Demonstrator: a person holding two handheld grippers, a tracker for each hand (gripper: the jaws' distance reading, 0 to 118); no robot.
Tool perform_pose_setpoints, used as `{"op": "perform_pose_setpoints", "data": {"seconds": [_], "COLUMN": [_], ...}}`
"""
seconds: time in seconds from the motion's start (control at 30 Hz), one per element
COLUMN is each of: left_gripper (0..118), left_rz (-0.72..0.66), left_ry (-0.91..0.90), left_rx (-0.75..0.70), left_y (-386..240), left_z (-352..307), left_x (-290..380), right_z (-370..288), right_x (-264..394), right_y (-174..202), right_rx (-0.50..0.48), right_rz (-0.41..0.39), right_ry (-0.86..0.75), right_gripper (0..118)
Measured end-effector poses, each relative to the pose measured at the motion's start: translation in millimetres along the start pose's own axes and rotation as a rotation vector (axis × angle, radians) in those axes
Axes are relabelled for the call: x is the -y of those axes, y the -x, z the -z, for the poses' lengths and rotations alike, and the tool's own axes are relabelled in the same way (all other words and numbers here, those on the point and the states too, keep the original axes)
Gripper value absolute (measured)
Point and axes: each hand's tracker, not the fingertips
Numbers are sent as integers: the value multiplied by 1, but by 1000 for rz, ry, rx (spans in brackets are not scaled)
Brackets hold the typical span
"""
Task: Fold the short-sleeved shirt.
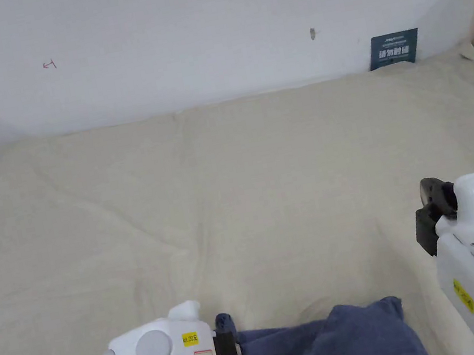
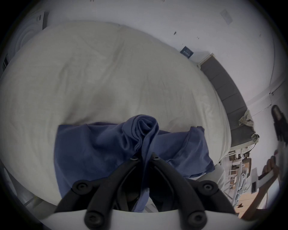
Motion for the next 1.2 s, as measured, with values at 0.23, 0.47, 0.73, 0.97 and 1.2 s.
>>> {"op": "perform_pose_setpoints", "data": {"seconds": [0.23, 0.47, 0.73, 0.97, 1.2], "left_gripper": [113, 93, 0, 0, 0], "left_rz": [1, 51, 76, 173, 214], "left_ry": [-93, -425, -567, -399, -234], "left_rx": [87, -48, -186, -244, -160], "left_y": [-11, -2, 20, 4, -22], "left_z": [-14, -88, -106, -39, 36], "left_x": [6, 13, 33, 57, 71], "right_z": [0, 0, -1, -2, 3], "right_x": [1, -4, -7, -2, 5], "right_y": [-12, -9, -8, -12, -21], "right_rx": [25, 15, 1, 5, 28], "right_rz": [3, 5, 10, 11, 15], "right_ry": [6, -6, -17, -4, 21], "right_gripper": [0, 0, 0, 0, 0]}}
